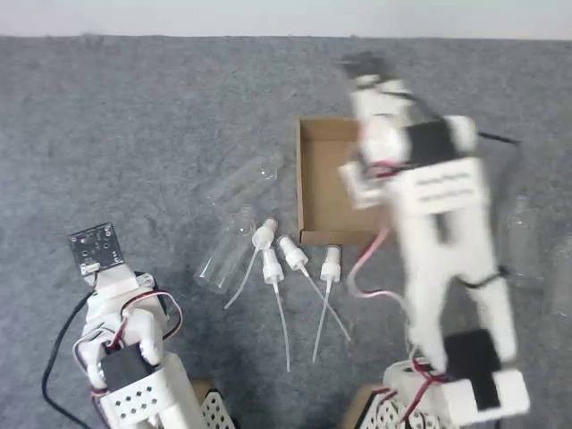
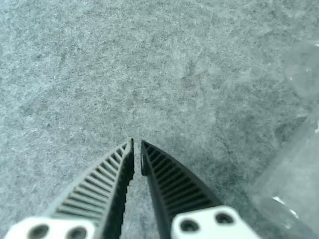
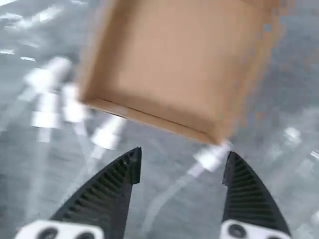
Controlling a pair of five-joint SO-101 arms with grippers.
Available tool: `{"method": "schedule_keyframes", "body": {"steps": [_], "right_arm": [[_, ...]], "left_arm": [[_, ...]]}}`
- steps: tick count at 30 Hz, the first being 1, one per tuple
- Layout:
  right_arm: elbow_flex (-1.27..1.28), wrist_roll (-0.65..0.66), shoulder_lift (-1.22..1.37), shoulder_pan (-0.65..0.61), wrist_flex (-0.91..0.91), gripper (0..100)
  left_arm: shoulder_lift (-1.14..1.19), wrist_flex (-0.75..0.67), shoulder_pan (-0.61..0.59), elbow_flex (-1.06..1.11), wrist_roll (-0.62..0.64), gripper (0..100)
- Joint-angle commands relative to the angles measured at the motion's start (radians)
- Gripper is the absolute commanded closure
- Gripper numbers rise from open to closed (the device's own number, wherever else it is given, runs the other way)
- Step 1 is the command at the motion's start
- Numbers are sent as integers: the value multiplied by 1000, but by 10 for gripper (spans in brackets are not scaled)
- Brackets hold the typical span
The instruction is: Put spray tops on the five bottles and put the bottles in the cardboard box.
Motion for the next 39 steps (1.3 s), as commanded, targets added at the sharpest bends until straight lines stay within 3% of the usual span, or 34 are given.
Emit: {"method": "schedule_keyframes", "body": {"steps": [1, 4, 6, 15, 23, 27, 34, 39], "right_arm": [[20, 172, -76, 223, 36, 768], [87, 219, -54, 341, -50, 768], [130, 218, -36, 346, -111, 768], [212, 64, 68, 82, -344, 768], [230, 64, 239, 111, -602, 768], [232, 61, 331, 134, -631, 774], [235, 64, 390, 162, -616, 977], [249, 75, 389, 199, -549, 975]], "left_arm": [[-15, -23, 0, -7, -3, 983], [-15, -23, 0, -7, -3, 983], [-15, -23, 0, -7, -3, 983], [-15, -23, 0, -7, -3, 983], [-15, -23, 0, -7, -3, 983], [-15, -23, 0, -7, -3, 983], [-15, -23, 0, -7, -3, 983], [-15, -23, -2, -7, -3, 983]]}}
